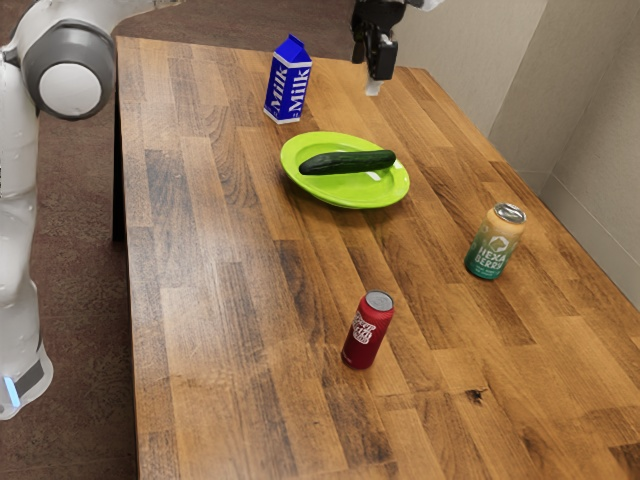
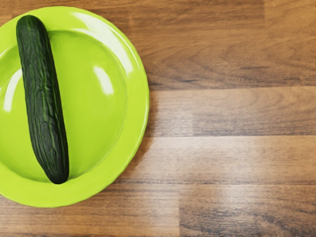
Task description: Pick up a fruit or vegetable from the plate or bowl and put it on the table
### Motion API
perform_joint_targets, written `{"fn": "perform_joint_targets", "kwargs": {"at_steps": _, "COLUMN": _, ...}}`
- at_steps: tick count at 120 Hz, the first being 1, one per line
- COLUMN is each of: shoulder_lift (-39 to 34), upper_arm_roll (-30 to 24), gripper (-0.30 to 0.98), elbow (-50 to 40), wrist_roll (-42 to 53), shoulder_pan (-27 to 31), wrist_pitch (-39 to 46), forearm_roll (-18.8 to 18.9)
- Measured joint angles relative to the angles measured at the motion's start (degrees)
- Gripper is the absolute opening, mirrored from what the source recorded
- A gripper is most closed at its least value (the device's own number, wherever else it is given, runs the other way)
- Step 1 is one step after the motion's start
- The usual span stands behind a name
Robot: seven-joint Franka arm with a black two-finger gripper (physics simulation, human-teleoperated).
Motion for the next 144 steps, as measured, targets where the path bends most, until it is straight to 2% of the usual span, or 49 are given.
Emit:
{"fn": "perform_joint_targets", "kwargs": {"at_steps": 38, "shoulder_lift": 2.75, "upper_arm_roll": 0.2, "gripper": 0.69, "elbow": -4.89, "wrist_roll": -1.15, "shoulder_pan": 0.2, "wrist_pitch": -0.66, "forearm_roll": -0.86}}
{"fn": "perform_joint_targets", "kwargs": {"at_steps": 49, "shoulder_lift": 3.0, "upper_arm_roll": 0.0, "gripper": 0.68, "elbow": -6.75, "wrist_roll": -1.25, "shoulder_pan": 2.61, "wrist_pitch": -0.35, "forearm_roll": -1.25}}
{"fn": "perform_joint_targets", "kwargs": {"at_steps": 54, "shoulder_lift": 3.7, "upper_arm_roll": -3.49, "gripper": 0.68, "elbow": -7.9, "wrist_roll": -0.47, "shoulder_pan": 8.3, "wrist_pitch": 0.65, "forearm_roll": -1.41}}
{"fn": "perform_joint_targets", "kwargs": {"at_steps": 67, "shoulder_lift": 9.27, "upper_arm_roll": -21.29, "gripper": 0.69, "elbow": -6.69, "wrist_roll": 2.36, "shoulder_pan": 29.78, "wrist_pitch": 2.93, "forearm_roll": -1.26}}
{"fn": "perform_joint_targets", "kwargs": {"at_steps": 77, "shoulder_lift": 16.24, "upper_arm_roll": -28.63, "gripper": 0.69, "elbow": -0.23, "wrist_roll": 4.87, "shoulder_pan": 36.47, "wrist_pitch": 4.02, "forearm_roll": 0.28}}
{"fn": "perform_joint_targets", "kwargs": {"at_steps": 93, "shoulder_lift": 27.58, "upper_arm_roll": -34.61, "gripper": 0.69, "elbow": 9.58, "wrist_roll": 9.03, "shoulder_pan": 41.59, "wrist_pitch": 5.07, "forearm_roll": 3.04}}
{"fn": "perform_joint_targets", "kwargs": {"at_steps": 107, "shoulder_lift": 32.81, "upper_arm_roll": -38.68, "gripper": 0.69, "elbow": 14.27, "wrist_roll": 12.4, "shoulder_pan": 42.79, "wrist_pitch": 5.78, "forearm_roll": 6.13}}
{"fn": "perform_joint_targets", "kwargs": {"at_steps": 144, "shoulder_lift": 39.36, "upper_arm_roll": -39.61, "gripper": 0.69, "elbow": 15.01, "wrist_roll": 19.1, "shoulder_pan": 43.56, "wrist_pitch": 10.35, "forearm_roll": 8.18}}
